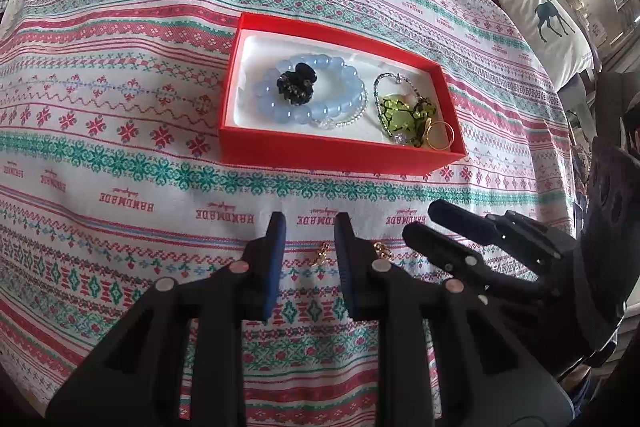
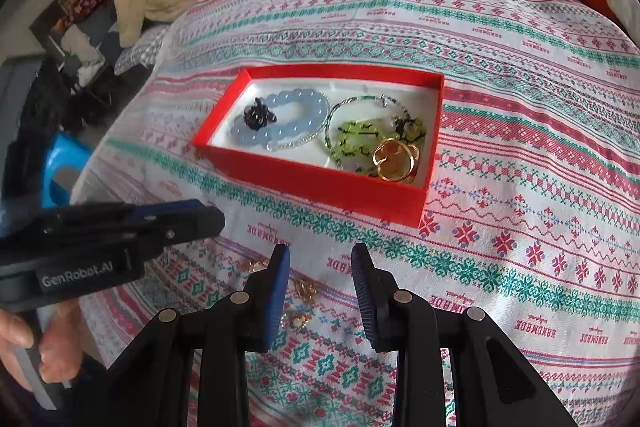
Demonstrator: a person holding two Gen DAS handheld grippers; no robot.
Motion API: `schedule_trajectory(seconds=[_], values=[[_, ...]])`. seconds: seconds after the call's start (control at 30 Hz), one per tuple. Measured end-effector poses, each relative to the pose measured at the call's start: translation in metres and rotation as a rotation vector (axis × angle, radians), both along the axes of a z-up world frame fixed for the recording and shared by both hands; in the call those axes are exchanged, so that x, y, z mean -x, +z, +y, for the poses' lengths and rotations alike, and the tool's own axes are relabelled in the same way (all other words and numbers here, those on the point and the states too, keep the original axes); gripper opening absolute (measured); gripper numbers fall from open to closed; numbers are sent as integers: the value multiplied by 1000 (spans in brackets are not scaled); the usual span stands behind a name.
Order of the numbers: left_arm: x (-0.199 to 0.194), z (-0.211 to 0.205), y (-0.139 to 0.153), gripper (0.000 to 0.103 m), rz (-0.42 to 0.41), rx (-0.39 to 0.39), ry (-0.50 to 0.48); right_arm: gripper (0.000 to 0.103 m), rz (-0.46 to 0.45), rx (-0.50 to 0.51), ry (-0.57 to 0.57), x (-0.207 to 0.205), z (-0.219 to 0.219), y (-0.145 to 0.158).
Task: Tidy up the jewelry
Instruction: 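Move both tools toward the small gold earrings on the cover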
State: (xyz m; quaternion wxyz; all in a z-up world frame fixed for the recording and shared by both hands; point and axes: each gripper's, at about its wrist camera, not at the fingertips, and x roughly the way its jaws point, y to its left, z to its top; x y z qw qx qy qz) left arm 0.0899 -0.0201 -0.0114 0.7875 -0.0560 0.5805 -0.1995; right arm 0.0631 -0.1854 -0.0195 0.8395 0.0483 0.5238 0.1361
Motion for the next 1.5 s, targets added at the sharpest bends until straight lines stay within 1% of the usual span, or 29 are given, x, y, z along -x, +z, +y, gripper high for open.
schedule_trajectory(seconds=[0.1,0.23,0.3,0.37,0.4,0.53,0.63,0.77,0.93,1.07,1.1,1.13,1.27,1.33,1.5], values=[[1,-1,1,26,6,6,-6,32,16,46,32,1,9,-7],[2,-3,0,26,18,7,-11,32,62,77,50,-1,15,-21],[2,-2,0,26,27,17,-6,31,64,88,60,-2,19,-24],[2,-2,0,26,28,16,-2,22,57,89,69,-3,21,-24],[3,-2,0,26,28,15,-1,11,56,93,73,-3,24,-26],[4,0,1,26,32,20,-4,7,80,121,82,-8,31,-33],[5,5,2,26,31,26,2,3,77,107,72,-9,30,-30],[7,6,3,26,31,29,-9,3,59,60,42,-9,21,-18],[15,-3,0,26,51,36,-46,3,64,23,11,-10,8,-16],[17,-6,-1,26,65,42,-53,5,61,2,42,-7,9,-16],[16,-5,-1,26,69,46,-46,11,69,3,40,-8,11,-17],[15,-4,0,26,74,50,-34,14,75,5,44,-8,13,-18],[11,7,0,26,76,51,5,15,72,31,61,-10,21,-22],[10,8,-1,26,81,50,11,22,71,34,71,-10,22,-24],[13,6,0,26,81,51,5,23,92,60,85,-10,28,-29]])
